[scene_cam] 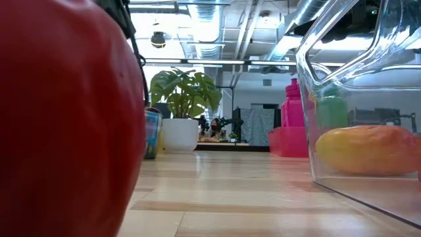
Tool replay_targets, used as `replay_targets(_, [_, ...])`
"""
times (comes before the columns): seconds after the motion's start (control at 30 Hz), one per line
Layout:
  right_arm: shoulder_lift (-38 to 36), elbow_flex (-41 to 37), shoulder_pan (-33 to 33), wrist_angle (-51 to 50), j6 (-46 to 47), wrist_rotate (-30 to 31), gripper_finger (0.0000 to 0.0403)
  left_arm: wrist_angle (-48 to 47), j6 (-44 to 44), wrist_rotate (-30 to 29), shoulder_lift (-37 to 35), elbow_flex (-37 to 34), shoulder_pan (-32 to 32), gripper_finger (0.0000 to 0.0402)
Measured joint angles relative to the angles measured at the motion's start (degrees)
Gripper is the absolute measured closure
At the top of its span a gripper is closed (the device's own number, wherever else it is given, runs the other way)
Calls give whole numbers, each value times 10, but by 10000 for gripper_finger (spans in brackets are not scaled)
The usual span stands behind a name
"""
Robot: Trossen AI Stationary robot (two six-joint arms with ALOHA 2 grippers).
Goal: Pick & Place Food Item
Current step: Put the blue pink tuna can into the transparent bin
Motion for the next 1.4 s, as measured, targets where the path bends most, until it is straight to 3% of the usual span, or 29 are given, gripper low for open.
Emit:
replay_targets(1.07, [0, 0, 0, 0, 0, 0, 388, 5, 2, -12, -1, 0, 0, 402])
replay_targets(1.4, [0, 0, 0, 0, 0, 0, 388, 2, 47, -12, -27, 1, 0, 402])
